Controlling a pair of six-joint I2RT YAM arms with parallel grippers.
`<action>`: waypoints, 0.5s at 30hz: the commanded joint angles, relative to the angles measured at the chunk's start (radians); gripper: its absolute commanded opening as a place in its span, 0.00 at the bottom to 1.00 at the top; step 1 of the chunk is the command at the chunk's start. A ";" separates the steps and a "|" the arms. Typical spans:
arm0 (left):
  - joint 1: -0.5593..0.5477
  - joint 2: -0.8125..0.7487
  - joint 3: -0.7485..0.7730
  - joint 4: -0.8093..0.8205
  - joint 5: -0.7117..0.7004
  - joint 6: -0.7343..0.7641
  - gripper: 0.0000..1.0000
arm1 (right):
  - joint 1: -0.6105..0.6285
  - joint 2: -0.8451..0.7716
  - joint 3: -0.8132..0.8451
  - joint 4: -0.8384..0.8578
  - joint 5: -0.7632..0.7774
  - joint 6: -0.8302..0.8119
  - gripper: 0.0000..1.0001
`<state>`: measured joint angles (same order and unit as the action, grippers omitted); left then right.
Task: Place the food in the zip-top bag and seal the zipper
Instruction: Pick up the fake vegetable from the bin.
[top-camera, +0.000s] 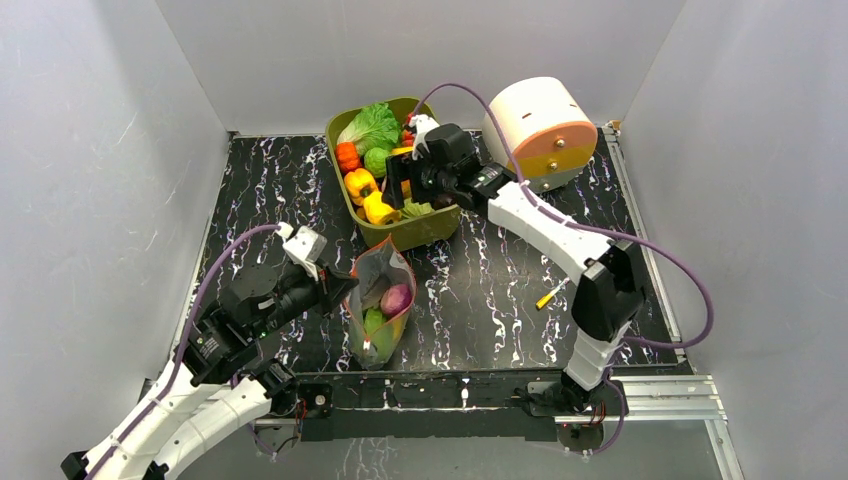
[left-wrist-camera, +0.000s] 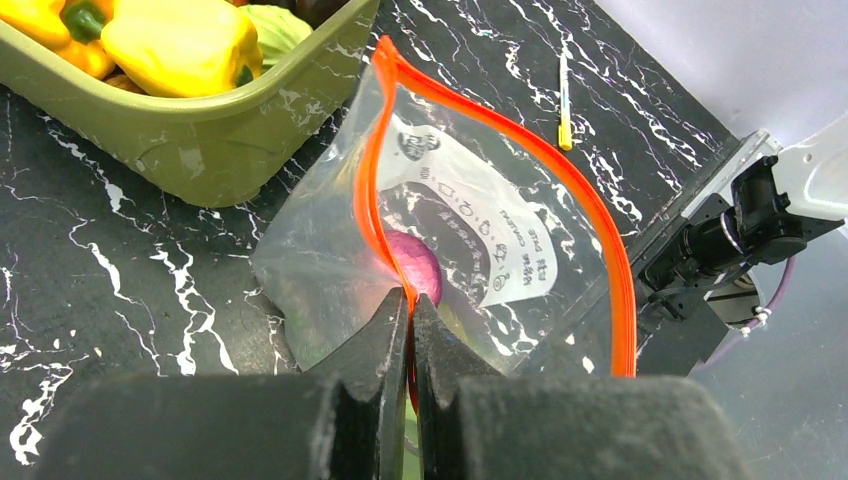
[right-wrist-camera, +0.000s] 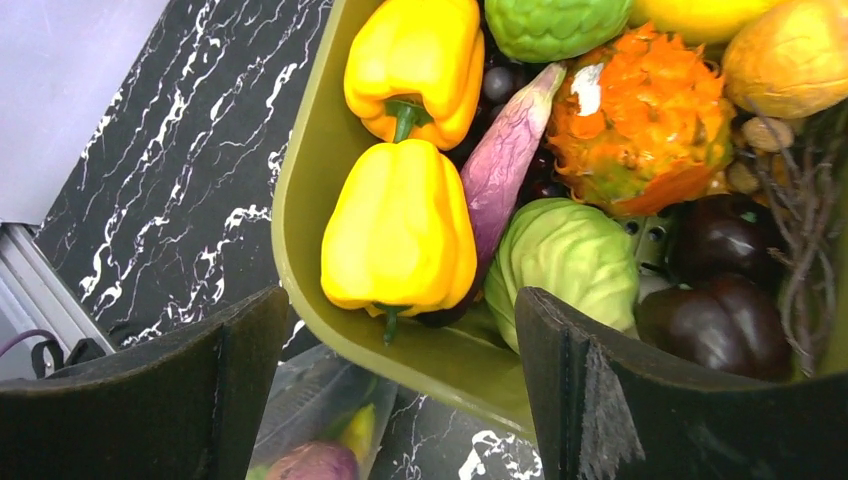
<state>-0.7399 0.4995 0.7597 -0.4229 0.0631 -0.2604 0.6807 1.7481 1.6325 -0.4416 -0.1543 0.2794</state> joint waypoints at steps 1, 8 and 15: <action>-0.003 -0.015 0.029 0.010 -0.022 0.021 0.00 | 0.009 0.060 0.038 0.084 -0.050 0.018 0.84; -0.003 -0.027 0.026 0.004 -0.024 0.025 0.00 | 0.011 0.177 0.143 0.022 -0.065 -0.027 0.93; -0.003 -0.042 0.008 0.016 -0.019 0.016 0.00 | 0.017 0.252 0.205 -0.013 -0.093 -0.028 0.92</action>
<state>-0.7399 0.4725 0.7593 -0.4355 0.0456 -0.2462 0.6933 1.9785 1.7668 -0.4545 -0.2344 0.2707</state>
